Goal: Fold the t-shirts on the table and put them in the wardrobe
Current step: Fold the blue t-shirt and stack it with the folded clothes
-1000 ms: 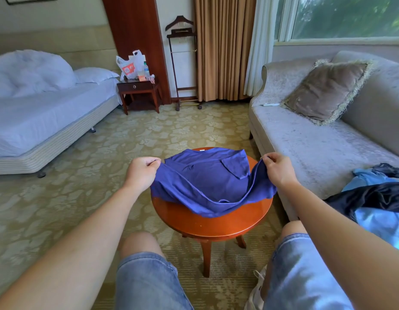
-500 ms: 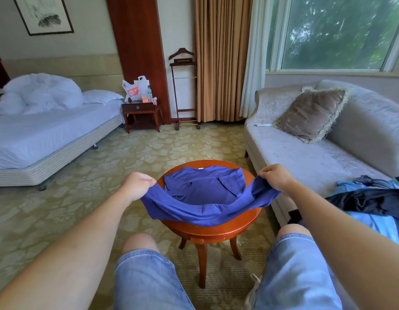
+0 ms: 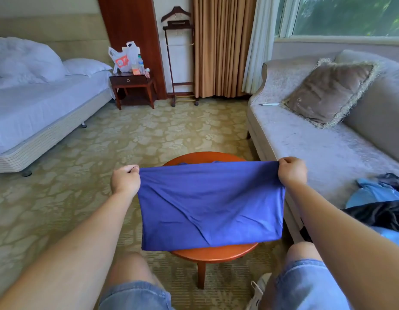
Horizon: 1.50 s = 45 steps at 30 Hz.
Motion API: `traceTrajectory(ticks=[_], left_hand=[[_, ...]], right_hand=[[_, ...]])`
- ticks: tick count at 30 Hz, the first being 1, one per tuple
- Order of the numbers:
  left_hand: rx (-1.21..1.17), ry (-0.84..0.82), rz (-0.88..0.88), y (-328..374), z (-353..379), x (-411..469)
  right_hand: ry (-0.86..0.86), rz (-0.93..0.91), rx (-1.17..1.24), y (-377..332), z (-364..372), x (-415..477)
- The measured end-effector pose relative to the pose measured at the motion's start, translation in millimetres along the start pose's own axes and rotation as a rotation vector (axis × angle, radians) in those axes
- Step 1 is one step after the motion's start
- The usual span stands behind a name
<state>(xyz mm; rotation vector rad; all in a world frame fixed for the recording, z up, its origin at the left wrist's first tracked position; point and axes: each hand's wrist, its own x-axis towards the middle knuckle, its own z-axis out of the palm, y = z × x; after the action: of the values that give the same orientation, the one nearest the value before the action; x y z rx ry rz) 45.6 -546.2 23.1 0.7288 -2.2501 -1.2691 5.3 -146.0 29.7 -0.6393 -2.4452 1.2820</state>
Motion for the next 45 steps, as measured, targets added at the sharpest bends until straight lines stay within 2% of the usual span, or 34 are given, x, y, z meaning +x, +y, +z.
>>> traceTrajectory(ticks=[7, 16, 23, 28, 30, 33, 35, 40, 42, 45], left_hand=[[-0.111, 0.04, -0.096, 3.8, 66.3, 74.0], [0.034, -0.009, -0.15, -24.8, 130.4, 152.1], [0.006, -0.061, -0.31, -58.3, 168.9, 173.1], [-0.02, -0.032, -0.346, -72.6, 181.3, 173.8], [0.087, -0.069, -0.306, -77.5, 182.2, 171.8], [0.421, -0.198, -0.125, -77.1, 179.5, 157.7], [0.514, -0.246, -0.011, -70.7, 177.7, 141.9], [0.644, -0.392, 0.212, -63.0, 173.7, 79.8], [0.747, -0.463, 0.246, -67.9, 167.4, 53.0], [0.873, -0.575, 0.205, -81.2, 152.1, 19.0]], right_hand=[[0.012, -0.033, -0.046, -14.8, 65.3, 77.0], [-0.051, -0.017, -0.104, -2.2, 144.1, 148.6], [-0.136, -0.028, -0.248, 24.6, 184.5, 166.0], [-0.15, 0.02, -0.215, 35.6, 192.8, 165.7], [-0.189, 0.026, -0.199, 38.6, 193.6, 163.0], [-0.25, -0.039, -0.3, 36.7, 190.2, 145.4], [-0.287, -0.133, -0.289, 34.4, 190.2, 128.1], [-0.424, -0.205, -0.381, 36.0, 191.0, 66.3], [-0.486, -0.221, -0.488, 39.8, 188.8, 37.7], [-0.541, -0.213, -0.628, 52.9, 180.2, 2.2]])
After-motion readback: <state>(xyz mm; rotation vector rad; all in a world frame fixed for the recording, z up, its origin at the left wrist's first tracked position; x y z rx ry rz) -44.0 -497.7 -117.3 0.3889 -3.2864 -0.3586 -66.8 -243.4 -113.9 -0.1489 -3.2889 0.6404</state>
